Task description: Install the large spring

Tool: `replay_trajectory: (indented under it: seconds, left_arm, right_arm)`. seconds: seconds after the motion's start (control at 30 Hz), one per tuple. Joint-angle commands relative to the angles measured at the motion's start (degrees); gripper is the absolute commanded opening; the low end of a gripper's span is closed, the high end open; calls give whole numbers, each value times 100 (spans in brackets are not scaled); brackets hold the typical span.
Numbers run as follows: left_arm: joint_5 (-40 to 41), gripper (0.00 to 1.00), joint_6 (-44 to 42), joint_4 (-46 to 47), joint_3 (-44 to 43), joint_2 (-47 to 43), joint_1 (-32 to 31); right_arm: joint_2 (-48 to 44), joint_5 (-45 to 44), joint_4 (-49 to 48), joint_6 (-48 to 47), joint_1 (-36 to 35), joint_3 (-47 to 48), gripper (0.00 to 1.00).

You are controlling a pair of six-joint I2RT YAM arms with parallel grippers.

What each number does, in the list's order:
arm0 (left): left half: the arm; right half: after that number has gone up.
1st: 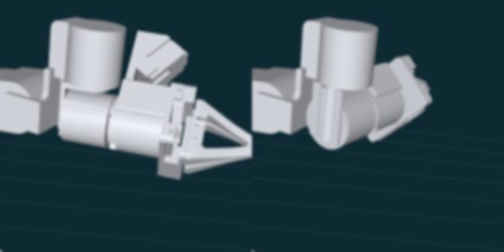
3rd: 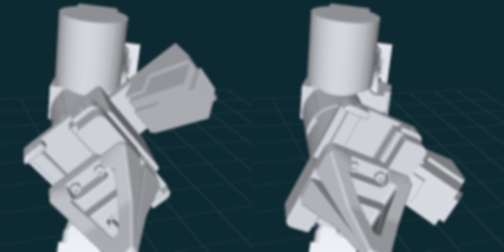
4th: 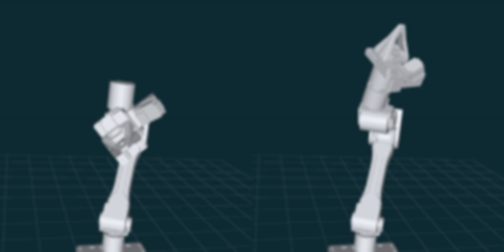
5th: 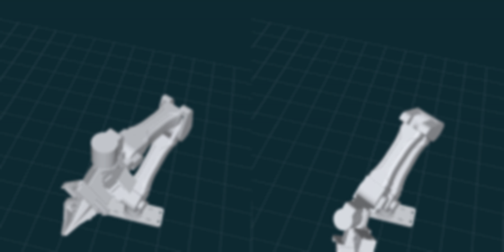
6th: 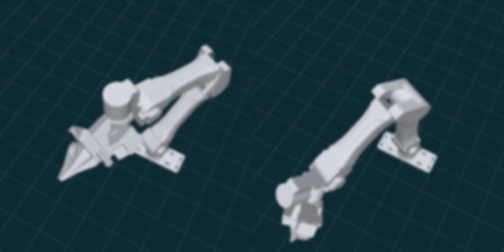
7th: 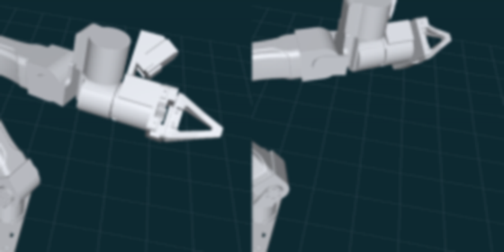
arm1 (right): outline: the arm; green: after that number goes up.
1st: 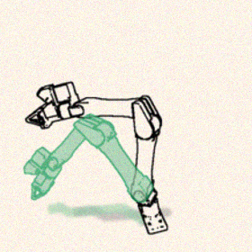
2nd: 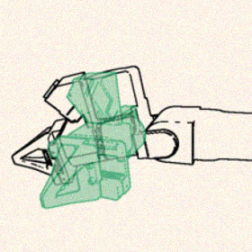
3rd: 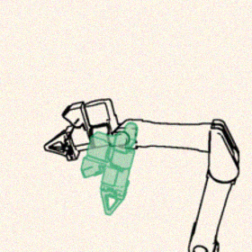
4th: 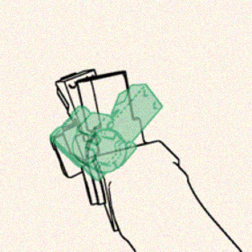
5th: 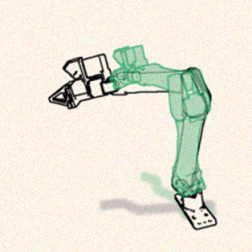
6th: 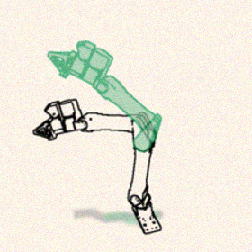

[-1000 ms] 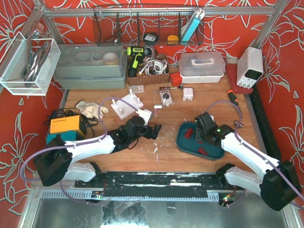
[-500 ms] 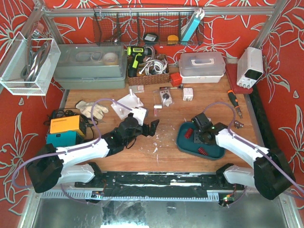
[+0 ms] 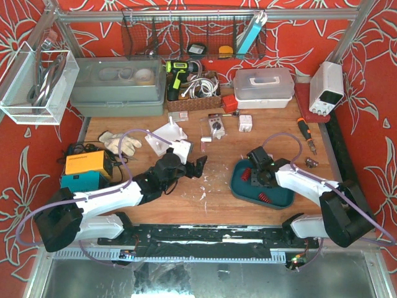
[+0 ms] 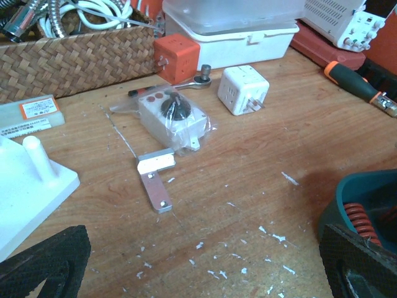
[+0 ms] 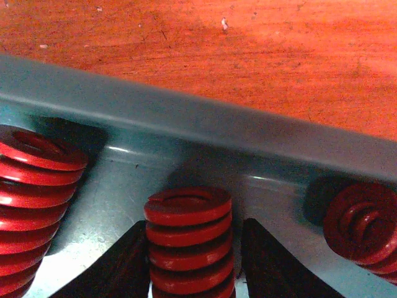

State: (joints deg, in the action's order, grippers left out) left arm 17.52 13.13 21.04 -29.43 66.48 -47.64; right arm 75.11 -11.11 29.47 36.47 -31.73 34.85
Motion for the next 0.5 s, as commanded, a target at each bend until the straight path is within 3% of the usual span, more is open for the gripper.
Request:
replay_trajectory:
  seconds: [0.0,0.47]
  left_arm:
    - [137,100,45,137,61,-132,-20]
    - [-200,99,137,370,137,-77,-20]
  right_arm:
    - [42,-163,19,-28,48,25,42]
    - [-901,-168,40,-335,36,-96,16]
